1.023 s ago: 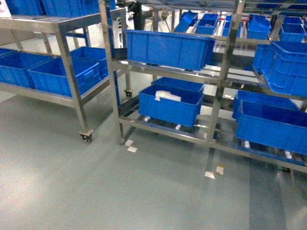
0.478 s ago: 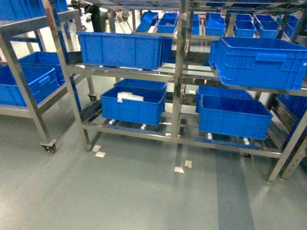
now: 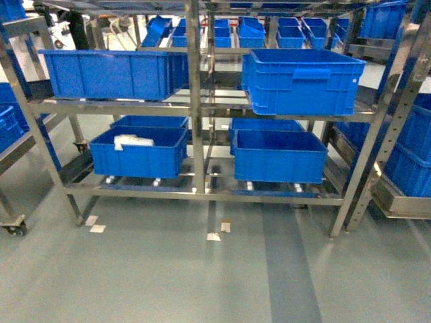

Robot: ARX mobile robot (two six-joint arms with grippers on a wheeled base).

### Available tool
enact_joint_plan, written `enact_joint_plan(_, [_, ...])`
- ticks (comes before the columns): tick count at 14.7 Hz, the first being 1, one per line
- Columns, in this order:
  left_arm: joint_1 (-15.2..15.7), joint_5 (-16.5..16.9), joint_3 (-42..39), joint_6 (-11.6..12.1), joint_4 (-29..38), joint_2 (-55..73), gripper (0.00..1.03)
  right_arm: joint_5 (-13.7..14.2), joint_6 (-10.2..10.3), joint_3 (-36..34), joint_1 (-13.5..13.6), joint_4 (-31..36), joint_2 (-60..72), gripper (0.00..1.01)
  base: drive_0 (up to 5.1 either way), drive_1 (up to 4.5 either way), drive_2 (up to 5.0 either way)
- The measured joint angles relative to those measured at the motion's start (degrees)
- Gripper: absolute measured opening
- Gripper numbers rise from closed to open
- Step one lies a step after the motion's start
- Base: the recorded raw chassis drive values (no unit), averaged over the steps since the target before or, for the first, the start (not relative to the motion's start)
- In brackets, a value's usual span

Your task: Pick red block from blue box to shelf

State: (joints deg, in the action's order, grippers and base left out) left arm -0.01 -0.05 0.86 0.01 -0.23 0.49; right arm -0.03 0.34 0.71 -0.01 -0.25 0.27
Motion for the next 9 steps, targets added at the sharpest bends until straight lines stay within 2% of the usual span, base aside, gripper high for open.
enact_joint_plan(4, [-0.1,0.0,0.0,0.0,0.0,0.0,0.98,0.0,0.0,0.0,0.0,0.0,0.0,0.27,-0.6,-0.61,-0.6])
enact_joint_plan(9, [0.0,0.0,0.0,0.0,-0.1,0.0,0.98,0.0,0.0,0.0,0.0,-0.2,0.0,0.27,-0.1,4.0,-4.1])
